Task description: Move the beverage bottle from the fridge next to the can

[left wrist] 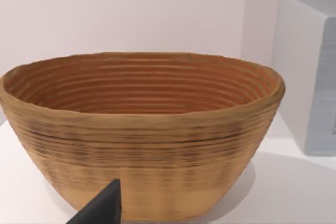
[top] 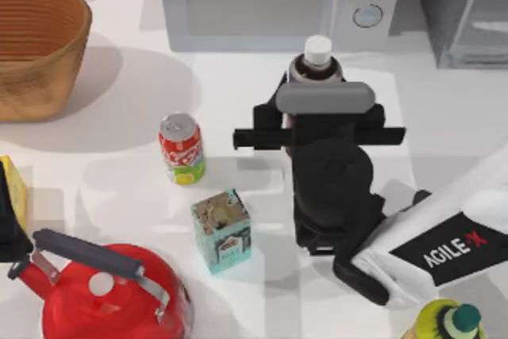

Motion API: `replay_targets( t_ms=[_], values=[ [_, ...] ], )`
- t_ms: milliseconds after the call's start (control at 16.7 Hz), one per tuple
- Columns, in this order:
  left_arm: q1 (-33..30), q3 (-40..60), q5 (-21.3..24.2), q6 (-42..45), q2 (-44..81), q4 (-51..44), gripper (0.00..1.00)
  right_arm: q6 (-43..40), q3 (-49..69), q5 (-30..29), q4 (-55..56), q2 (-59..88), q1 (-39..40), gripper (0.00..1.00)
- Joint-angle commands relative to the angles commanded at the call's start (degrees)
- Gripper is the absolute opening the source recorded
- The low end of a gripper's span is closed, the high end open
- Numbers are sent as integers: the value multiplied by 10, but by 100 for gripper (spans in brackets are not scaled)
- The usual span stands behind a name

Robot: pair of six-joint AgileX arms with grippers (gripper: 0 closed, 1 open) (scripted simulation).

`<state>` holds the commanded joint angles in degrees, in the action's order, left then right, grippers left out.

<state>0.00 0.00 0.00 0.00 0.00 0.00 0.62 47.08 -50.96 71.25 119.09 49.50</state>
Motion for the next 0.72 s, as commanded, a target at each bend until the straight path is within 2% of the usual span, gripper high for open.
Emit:
replay_targets(
  t_ms=[240,720],
  values=[
    [0,0,0,0,0,0,100,0,0,0,0,0,0,98],
    [0,0,0,0,0,0,100,0,0,0,0,0,0,100]
  ],
)
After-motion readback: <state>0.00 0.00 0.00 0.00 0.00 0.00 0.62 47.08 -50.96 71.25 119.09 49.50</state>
